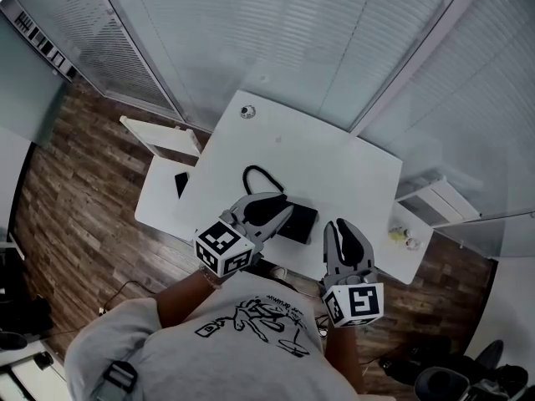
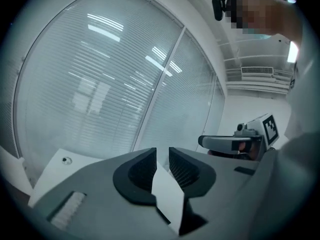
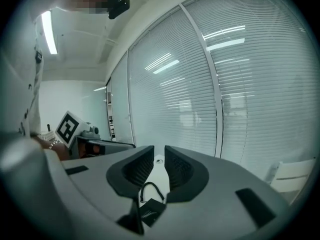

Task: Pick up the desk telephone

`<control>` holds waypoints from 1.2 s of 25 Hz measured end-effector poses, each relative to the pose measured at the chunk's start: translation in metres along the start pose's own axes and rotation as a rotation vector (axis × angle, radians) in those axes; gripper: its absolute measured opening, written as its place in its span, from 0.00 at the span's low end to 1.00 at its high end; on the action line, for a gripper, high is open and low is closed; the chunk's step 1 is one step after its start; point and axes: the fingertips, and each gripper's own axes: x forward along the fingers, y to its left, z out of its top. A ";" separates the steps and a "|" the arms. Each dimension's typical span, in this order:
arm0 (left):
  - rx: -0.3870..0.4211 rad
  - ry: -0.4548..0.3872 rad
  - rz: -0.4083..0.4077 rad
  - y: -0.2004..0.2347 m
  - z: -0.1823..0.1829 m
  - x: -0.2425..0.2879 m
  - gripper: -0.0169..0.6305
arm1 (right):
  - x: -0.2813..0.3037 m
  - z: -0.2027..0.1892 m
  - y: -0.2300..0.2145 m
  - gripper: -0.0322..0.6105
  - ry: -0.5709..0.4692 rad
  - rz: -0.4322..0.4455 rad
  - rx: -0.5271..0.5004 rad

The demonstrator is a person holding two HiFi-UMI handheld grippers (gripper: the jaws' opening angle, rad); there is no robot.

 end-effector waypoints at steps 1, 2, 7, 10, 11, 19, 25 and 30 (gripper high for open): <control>-0.016 0.017 0.002 0.004 -0.009 0.003 0.15 | 0.003 -0.009 -0.002 0.11 0.013 0.003 0.012; -0.030 0.035 0.006 0.009 -0.018 0.005 0.15 | 0.006 -0.017 -0.004 0.13 0.027 0.005 0.025; -0.071 0.143 0.035 0.032 -0.071 0.015 0.18 | 0.020 -0.062 -0.013 0.16 0.108 0.002 0.059; -0.104 0.200 0.049 0.046 -0.103 0.019 0.19 | 0.027 -0.092 -0.019 0.18 0.158 -0.002 0.080; -0.113 0.216 0.054 0.051 -0.113 0.020 0.19 | 0.030 -0.102 -0.022 0.18 0.174 -0.003 0.087; -0.194 0.347 0.070 0.085 -0.187 0.025 0.25 | 0.048 -0.186 -0.035 0.23 0.315 0.001 0.167; -0.279 0.420 0.075 0.107 -0.236 0.025 0.27 | 0.058 -0.234 -0.036 0.28 0.402 0.006 0.221; -0.325 0.483 0.092 0.124 -0.271 0.027 0.33 | 0.063 -0.267 -0.040 0.30 0.461 0.004 0.256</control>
